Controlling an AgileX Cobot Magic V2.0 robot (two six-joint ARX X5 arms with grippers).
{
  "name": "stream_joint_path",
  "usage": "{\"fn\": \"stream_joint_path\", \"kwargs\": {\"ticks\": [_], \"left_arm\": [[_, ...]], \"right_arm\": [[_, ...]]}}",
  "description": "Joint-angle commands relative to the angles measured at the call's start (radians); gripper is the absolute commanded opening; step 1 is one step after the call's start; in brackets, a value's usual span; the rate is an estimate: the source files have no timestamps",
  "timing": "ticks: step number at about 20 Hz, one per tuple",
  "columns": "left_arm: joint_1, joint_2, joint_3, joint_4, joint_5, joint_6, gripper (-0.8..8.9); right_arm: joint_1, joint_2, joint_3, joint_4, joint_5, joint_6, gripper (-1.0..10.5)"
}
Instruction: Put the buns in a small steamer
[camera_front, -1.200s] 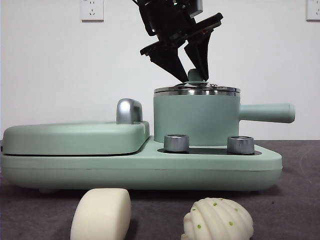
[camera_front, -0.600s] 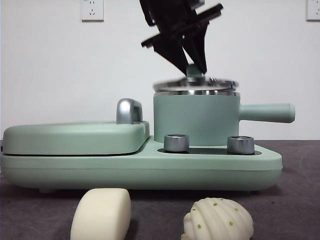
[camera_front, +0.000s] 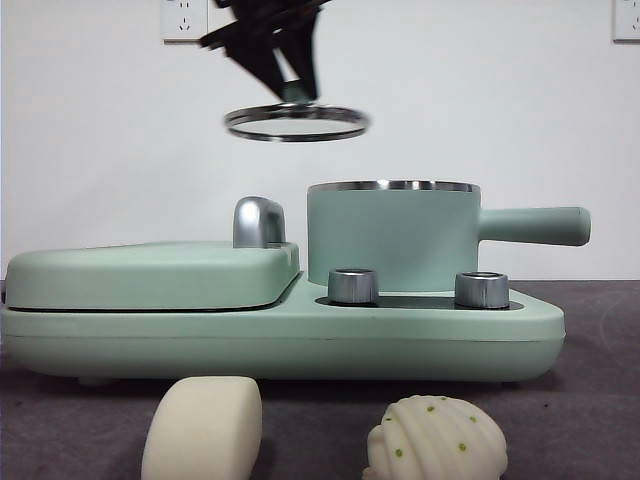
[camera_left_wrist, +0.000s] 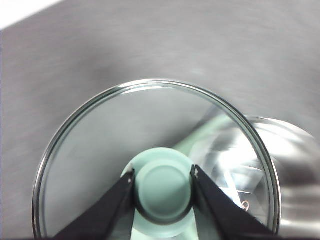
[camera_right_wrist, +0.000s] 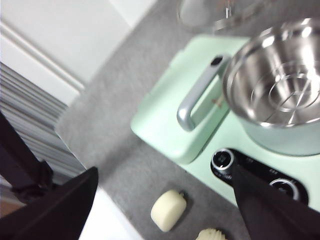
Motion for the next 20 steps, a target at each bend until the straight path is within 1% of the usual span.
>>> {"fn": "stream_joint_path", "kwargs": {"ticks": [1, 3, 5, 8, 10, 11, 15, 16, 20], "left_arm": [[0.056, 0.005, 0.047, 0.021, 0.003, 0.011, 0.15], [0.114, 0.005, 0.047, 0.023, 0.003, 0.011, 0.15], [0.167, 0.005, 0.047, 0.025, 0.003, 0.011, 0.15], [0.233, 0.005, 0.047, 0.029, 0.003, 0.011, 0.15], [0.269, 0.005, 0.047, 0.029, 0.003, 0.011, 0.15], [0.285, 0.005, 0.047, 0.029, 0.003, 0.011, 0.15], [0.333, 0.005, 0.047, 0.028, 0.003, 0.01, 0.15], [0.34, 0.005, 0.047, 0.028, 0.003, 0.01, 0.15], [0.346, 0.005, 0.047, 0.029, 0.003, 0.01, 0.15]], "right_arm": [[0.184, 0.095, 0.053, 0.006, 0.153, 0.079, 4.1], [0.323, 0.197, 0.094, 0.005, 0.247, 0.118, 4.1], [0.435, 0.309, 0.142, -0.003, 0.328, 0.158, 4.1], [0.55, 0.475, 0.197, -0.024, 0.383, 0.163, 4.1], [0.594, 0.576, 0.21, -0.045, 0.422, 0.174, 4.1], [0.61, 0.62, 0.21, -0.051, 0.426, 0.187, 4.1], [0.641, 0.758, 0.21, -0.038, 0.426, 0.2, 4.1], [0.645, 0.787, 0.21, -0.035, 0.426, 0.214, 4.1], [0.655, 0.861, 0.21, -0.018, 0.425, 0.223, 4.1]]}}
